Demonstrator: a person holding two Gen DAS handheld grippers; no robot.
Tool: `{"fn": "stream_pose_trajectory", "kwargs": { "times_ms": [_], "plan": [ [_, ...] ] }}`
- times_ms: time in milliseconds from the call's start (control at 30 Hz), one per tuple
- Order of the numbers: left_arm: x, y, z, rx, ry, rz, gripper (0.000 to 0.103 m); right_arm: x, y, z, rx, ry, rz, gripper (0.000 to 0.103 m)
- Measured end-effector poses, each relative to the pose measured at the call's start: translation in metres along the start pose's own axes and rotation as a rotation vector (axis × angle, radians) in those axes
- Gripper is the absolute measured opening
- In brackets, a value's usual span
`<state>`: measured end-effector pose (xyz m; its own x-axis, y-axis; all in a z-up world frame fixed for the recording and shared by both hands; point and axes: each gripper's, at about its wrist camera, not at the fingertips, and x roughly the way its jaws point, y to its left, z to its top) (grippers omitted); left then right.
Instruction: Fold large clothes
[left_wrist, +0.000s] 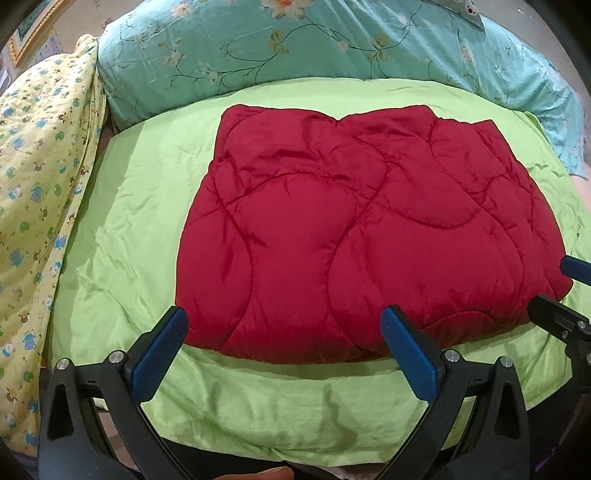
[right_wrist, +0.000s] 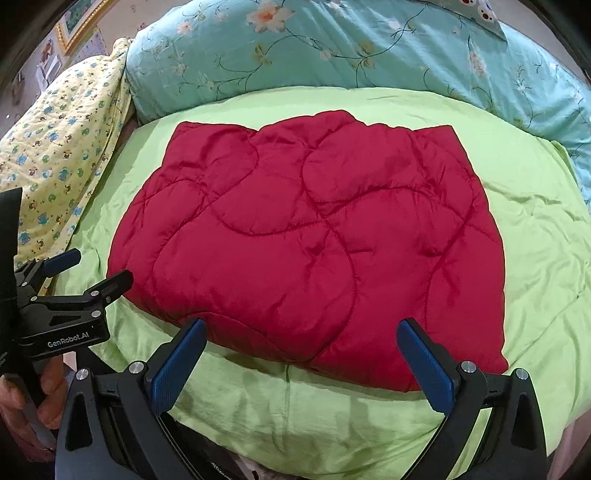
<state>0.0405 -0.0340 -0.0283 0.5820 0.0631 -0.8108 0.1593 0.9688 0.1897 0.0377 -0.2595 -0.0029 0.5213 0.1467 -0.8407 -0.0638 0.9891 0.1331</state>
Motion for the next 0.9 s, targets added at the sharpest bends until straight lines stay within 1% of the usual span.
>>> {"fn": "stream_pose_trajectory", "kwargs": {
  "times_ms": [533,900],
  "plan": [
    [0.002,-0.002,0.005,0.001,0.007,-0.030,0.103,0.005,-0.002,0.005,-0.002,0.015,0.010,0.103],
    [0.006,-0.003,0.010,0.008,0.007,-0.036,0.103,0.006,-0.004,0.012,0.000,0.013,0.017,0.103]
  ]
}}
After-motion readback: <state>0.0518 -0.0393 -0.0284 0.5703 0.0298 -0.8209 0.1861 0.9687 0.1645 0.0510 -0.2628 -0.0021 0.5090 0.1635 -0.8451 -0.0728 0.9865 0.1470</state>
